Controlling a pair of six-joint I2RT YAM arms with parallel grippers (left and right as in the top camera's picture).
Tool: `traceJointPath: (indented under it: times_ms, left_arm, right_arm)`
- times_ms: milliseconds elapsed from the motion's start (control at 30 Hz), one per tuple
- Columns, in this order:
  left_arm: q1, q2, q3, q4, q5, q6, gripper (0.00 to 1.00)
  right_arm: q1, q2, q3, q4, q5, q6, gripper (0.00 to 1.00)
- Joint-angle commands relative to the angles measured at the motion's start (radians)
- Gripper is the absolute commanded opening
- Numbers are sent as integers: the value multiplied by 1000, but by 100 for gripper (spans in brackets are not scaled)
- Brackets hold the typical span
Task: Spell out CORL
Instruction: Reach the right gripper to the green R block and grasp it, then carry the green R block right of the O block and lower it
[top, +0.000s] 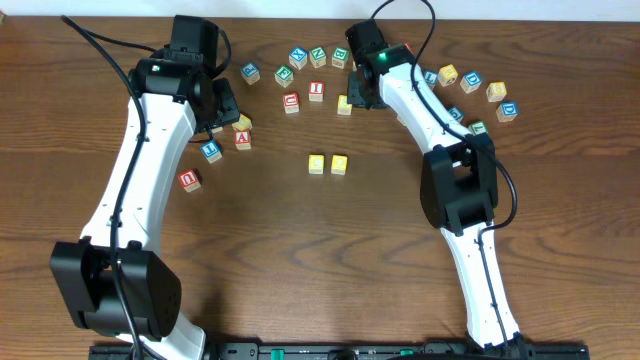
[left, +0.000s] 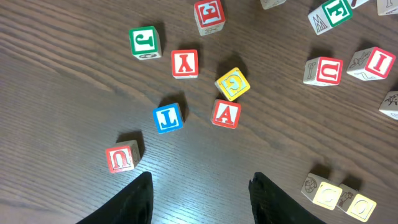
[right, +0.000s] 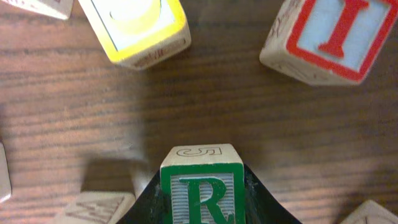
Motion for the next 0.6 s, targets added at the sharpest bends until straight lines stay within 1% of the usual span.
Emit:
traceJointPath:
  times_ms: [0,167,267,400,567]
  left_arm:
    - [3,15,3,-3,-2,-6,50]
    - [3,15,3,-3,-2,-5,50]
    - [3,15,3,-3,-2,-5,50]
    - [3,15,3,1,-2,-5,50]
    - [4,15,3,6,-2,-5,50]
  right_arm:
    - [-8,-28,51,-43,-8,-19,13]
    - [-8,-97,66,-135,-29,-53,13]
    - [-8,-137,66,-236,-62,-59,16]
    - [3,-143,63,-347,-144,-59,15]
    - [45,-141,-5,-414,-150,-59,13]
